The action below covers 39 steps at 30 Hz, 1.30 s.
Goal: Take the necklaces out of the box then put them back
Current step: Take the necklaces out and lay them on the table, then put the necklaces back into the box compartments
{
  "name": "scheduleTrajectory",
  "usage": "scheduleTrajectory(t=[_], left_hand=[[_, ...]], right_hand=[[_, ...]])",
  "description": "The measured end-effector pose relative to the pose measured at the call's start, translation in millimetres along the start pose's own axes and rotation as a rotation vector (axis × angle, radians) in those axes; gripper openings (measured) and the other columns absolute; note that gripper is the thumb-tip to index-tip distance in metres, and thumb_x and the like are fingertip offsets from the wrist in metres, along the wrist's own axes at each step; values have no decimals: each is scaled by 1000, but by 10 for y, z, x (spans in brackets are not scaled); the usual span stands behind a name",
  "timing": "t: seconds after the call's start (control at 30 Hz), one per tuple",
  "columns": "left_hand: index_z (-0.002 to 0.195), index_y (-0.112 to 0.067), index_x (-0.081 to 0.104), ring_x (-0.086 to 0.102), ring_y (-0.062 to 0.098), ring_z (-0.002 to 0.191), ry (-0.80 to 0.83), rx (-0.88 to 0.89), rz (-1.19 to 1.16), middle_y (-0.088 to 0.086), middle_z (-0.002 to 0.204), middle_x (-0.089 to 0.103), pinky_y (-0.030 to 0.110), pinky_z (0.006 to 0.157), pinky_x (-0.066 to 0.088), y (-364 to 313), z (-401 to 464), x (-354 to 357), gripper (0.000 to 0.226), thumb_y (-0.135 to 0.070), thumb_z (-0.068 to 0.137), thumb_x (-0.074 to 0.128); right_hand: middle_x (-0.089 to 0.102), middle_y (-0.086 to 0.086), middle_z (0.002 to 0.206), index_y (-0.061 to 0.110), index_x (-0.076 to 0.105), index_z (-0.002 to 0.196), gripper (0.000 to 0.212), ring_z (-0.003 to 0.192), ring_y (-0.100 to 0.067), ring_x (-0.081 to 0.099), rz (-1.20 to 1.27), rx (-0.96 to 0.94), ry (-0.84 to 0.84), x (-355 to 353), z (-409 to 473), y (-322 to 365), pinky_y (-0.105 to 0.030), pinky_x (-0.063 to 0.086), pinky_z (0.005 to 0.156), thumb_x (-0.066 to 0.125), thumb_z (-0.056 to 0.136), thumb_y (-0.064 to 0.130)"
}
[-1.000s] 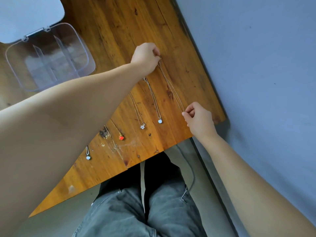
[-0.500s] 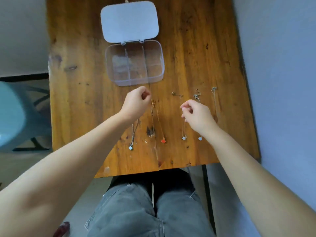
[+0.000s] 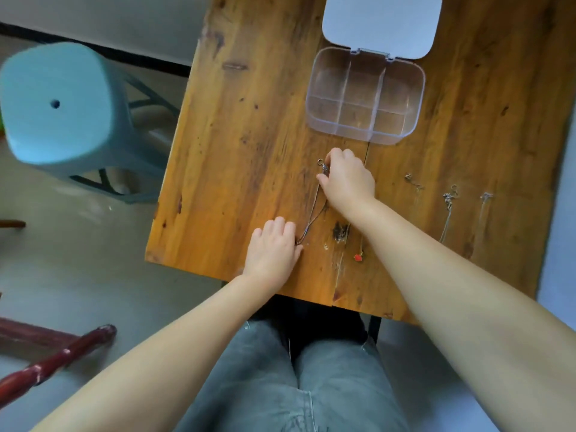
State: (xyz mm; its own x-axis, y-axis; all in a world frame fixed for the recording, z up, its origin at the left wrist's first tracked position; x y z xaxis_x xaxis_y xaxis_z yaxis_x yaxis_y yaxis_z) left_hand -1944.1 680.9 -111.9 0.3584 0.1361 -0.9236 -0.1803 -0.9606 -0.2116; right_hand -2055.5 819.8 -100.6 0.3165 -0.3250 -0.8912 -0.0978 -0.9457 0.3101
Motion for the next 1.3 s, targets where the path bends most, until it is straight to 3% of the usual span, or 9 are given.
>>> scheduleTrajectory(t=[0.17, 0.4, 0.47, 0.77, 0.9, 0.97, 1.07, 1.2, 1.3], left_hand=[[107, -11, 55, 49, 24, 96, -3, 165, -48, 7, 104, 54, 34, 79, 40, 90, 56, -20, 20, -24, 95, 45], [79, -22, 54, 54, 6, 69, -51, -103, -743, -8, 75, 58, 9, 58, 42, 212, 389, -363, 11, -20, 89, 57], [75, -22, 54, 53, 2, 65, -130, -96, -818, -11, 70, 58, 5, 59, 39, 183, 649, -606, 14, -18, 87, 59], [78, -17, 56, 51, 1, 64, -279, 95, -723, -15, 69, 54, 3, 58, 39, -32, 1983, -1554, 9, -20, 87, 59], [89, -8, 63, 56, 24, 89, -280, 138, -421, 7, 91, 65, 35, 77, 47, -18, 2327, -1467, 16, -21, 87, 54], [92, -6, 64, 50, 31, 99, -280, 162, -279, 14, 99, 61, 36, 76, 42, 3, 2412, -1376, 18, -20, 87, 53], [91, -5, 64, 45, 35, 101, -306, 177, -124, 16, 101, 56, 33, 69, 31, 26, 2450, -1289, 19, -20, 87, 54], [92, -5, 66, 46, 35, 98, -333, 218, -30, 16, 102, 55, 35, 69, 32, 56, 2469, -1246, 19, -19, 88, 54], [95, -6, 66, 46, 35, 98, -327, 225, -30, 17, 101, 55, 35, 68, 30, 72, 2417, -1256, 21, -21, 89, 53]], right_hand=[[58, -11, 109, 10, 57, 104, 17, 95, -28, 55, 40, -5, 99, -27, 20, 56, -38, 43, 73, 46, 97, 23], [67, -7, 109, 15, 59, 90, 9, 109, -20, 64, 1240, 219, 270, -721, -92, -57, -34, 51, 95, 52, 96, 15], [72, -8, 106, 12, 58, 93, 7, 103, -20, 68, 1391, 182, 242, -991, -58, -87, -33, 54, 92, 51, 96, 13], [72, -14, 95, 9, 57, 93, 1, 84, -21, 74, 1335, 223, -65, -1482, 617, -53, -35, 60, 79, 56, 93, 9], [70, -14, 98, 9, 56, 91, 2, 87, -20, 73, 1311, 287, -59, -1291, 957, -1, -37, 58, 84, 56, 93, 8], [70, -12, 100, 13, 56, 87, 7, 89, -18, 72, 1249, 316, -47, -1169, 1081, 11, -37, 57, 86, 58, 92, 8], [67, -9, 97, 16, 59, 82, 10, 94, -24, 68, 980, 305, -71, -1007, 1189, 0, -38, 58, 84, 58, 91, 11], [68, -2, 101, 16, 68, 98, 15, 83, -9, 58, 481, 127, -134, -929, 1224, -4, -12, 45, 62, 55, 92, 17], [69, -1, 109, 16, 69, 107, 22, 93, -13, 60, 377, 77, -102, -941, 1183, 0, -19, 43, 75, 52, 94, 18]])
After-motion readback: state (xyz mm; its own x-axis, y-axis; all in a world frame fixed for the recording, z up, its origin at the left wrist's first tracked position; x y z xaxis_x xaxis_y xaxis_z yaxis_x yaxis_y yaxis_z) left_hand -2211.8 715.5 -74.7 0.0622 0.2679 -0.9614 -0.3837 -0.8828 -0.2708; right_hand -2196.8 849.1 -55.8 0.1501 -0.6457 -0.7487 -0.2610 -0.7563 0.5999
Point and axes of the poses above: each hand's wrist, its own z-axis towards the middle knuckle, its own x-axis out of the palm, y = z × x, the point moved 2 cm from there along z, towards the middle knuckle
